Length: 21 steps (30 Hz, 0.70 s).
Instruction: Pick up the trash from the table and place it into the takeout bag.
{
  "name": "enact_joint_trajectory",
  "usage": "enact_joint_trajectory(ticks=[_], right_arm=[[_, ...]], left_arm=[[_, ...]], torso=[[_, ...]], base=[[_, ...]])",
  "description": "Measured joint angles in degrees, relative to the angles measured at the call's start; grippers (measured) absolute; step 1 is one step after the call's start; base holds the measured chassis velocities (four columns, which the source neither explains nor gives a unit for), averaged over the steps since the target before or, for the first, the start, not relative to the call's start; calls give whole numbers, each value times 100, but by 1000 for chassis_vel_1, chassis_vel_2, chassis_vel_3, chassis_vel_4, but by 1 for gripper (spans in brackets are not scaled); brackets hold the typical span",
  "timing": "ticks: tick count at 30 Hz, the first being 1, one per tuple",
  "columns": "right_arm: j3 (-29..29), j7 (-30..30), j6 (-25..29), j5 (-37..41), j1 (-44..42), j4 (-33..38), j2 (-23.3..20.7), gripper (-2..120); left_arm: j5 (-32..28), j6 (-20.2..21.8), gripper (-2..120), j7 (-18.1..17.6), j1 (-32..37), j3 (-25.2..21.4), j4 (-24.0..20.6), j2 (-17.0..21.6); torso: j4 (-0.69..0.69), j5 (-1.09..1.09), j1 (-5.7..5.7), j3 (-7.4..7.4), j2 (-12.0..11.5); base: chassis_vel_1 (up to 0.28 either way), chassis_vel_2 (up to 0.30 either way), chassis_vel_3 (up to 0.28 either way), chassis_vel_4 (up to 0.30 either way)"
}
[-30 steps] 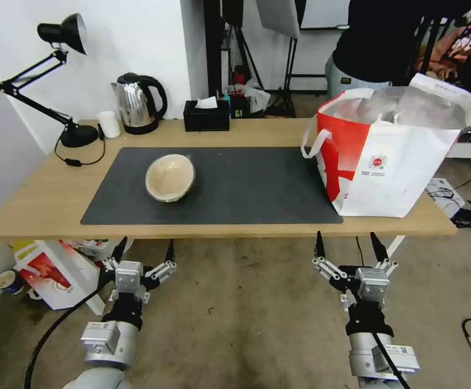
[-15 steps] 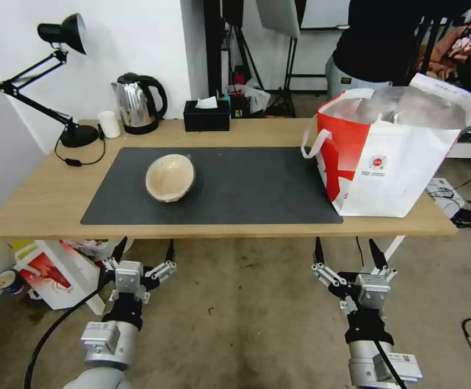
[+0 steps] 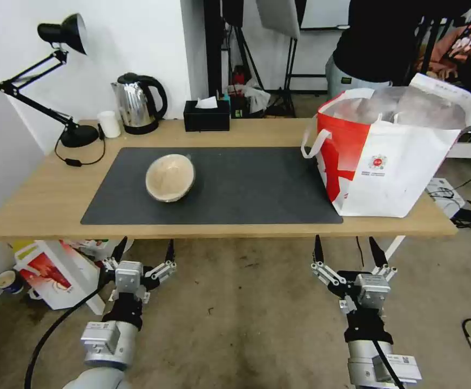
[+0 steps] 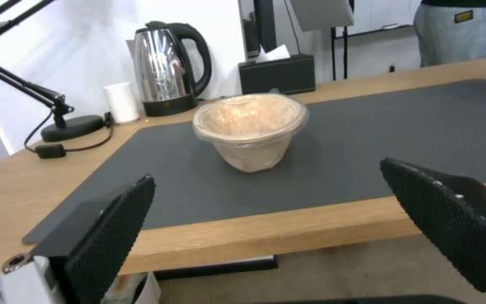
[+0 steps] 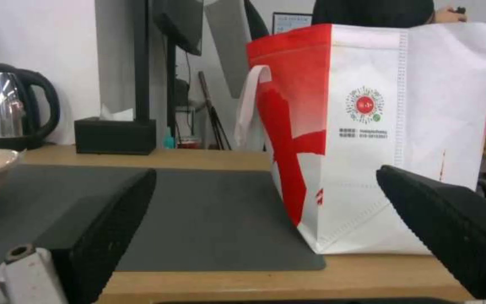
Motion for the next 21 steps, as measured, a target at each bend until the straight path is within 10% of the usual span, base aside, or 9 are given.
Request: enact_joint_trajectory(ticks=[21], right_arm=[[33, -77, 7, -99, -30, -19, -2, 100]], left_arm=[[0, 0, 100, 0, 0, 0, 0, 0]], torso=[[0, 0, 0, 0, 0]], base=[[0, 0, 0, 0]])
